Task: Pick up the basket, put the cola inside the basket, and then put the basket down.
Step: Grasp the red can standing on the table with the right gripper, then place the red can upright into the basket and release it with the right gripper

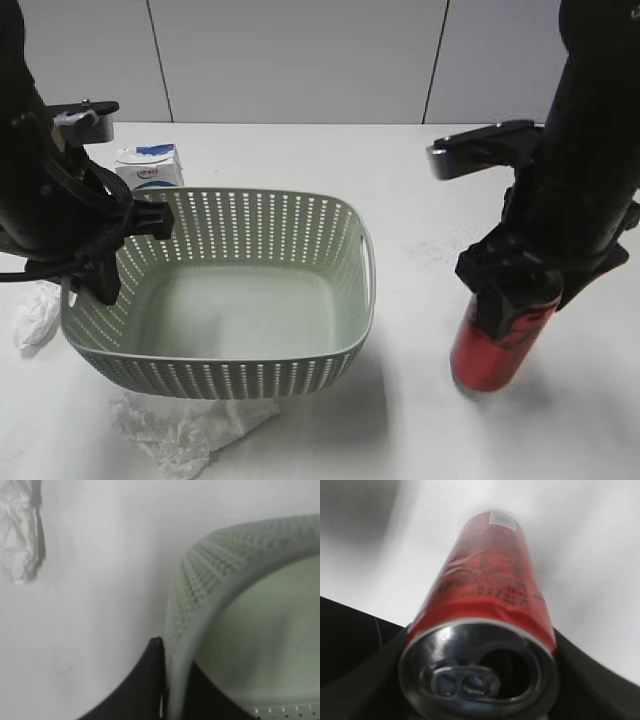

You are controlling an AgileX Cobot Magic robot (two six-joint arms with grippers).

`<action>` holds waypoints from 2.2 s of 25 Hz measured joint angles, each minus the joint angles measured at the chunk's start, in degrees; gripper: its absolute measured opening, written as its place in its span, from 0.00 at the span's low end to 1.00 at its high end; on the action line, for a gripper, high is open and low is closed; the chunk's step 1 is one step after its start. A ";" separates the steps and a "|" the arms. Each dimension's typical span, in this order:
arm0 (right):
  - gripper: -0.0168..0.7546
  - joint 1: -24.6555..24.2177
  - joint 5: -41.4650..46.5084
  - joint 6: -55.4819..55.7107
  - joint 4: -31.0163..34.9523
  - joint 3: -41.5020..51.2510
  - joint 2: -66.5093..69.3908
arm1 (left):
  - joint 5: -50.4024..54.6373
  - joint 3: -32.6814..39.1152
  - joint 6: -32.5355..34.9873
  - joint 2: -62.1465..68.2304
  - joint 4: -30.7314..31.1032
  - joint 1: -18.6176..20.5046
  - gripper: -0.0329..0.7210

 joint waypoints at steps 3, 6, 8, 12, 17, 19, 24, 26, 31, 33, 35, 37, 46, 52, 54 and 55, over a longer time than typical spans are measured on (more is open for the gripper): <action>0.66 0.00 1.06 -1.61 -2.64 -3.75 -1.78 | 0.00 0.00 0.00 0.00 -0.04 0.00 0.04; 0.66 0.00 1.94 -4.00 -3.70 -9.03 -3.65 | 0.00 0.00 0.00 0.00 -0.21 0.00 0.04; 0.66 0.00 2.06 -4.61 -3.74 -13.31 -4.70 | 0.00 0.00 0.00 0.00 -0.22 0.00 0.04; 0.66 0.00 2.26 -5.02 -1.57 -21.00 -6.43 | 0.00 0.00 0.00 0.00 -0.60 0.00 0.04; 0.66 1.25 2.46 -6.55 5.57 -26.47 -6.78 | -0.82 0.00 0.00 0.00 -0.84 0.00 0.04; 0.66 3.43 2.53 -6.66 5.94 -26.85 -5.92 | -1.12 0.00 0.00 0.05 -0.84 0.00 0.04; 0.66 9.41 2.74 -6.76 5.25 -26.96 0.47 | -1.90 -0.05 0.00 2.74 -2.49 0.00 0.04; 0.66 10.88 2.69 -6.76 5.15 -26.96 3.67 | -2.99 -0.05 0.00 3.72 -2.89 0.00 0.04; 0.66 11.87 2.58 -7.09 5.10 -26.96 9.85 | -6.19 -0.09 0.00 4.18 -3.06 0.00 0.04; 0.66 11.87 2.58 -7.30 4.92 -26.96 11.79 | -6.71 -0.09 0.00 4.18 -3.06 0.00 0.04; 0.66 11.87 2.58 -7.72 4.92 -26.96 13.09 | -7.29 -0.16 0.00 4.18 -3.06 0.00 0.04; 0.66 11.87 2.51 -8.03 5.13 -27.07 13.88 | -7.30 -0.16 0.00 4.47 -2.69 0.00 0.04; 0.85 11.87 2.55 -9.52 5.78 -28.28 14.16 | -7.30 -0.16 0.00 4.66 -2.77 0.00 0.04; 0.86 11.87 2.61 -9.69 6.43 -34.81 13.00 | -7.30 -0.16 0.00 4.66 -2.77 0.00 0.04; 0.86 11.55 2.61 -9.74 5.18 -37.29 12.63 | -7.16 -0.16 0.00 4.66 -2.77 0.00 0.04; 0.86 11.24 2.61 -9.74 3.86 -38.21 12.57 | -7.13 -0.16 0.00 4.66 -2.77 0.00 0.04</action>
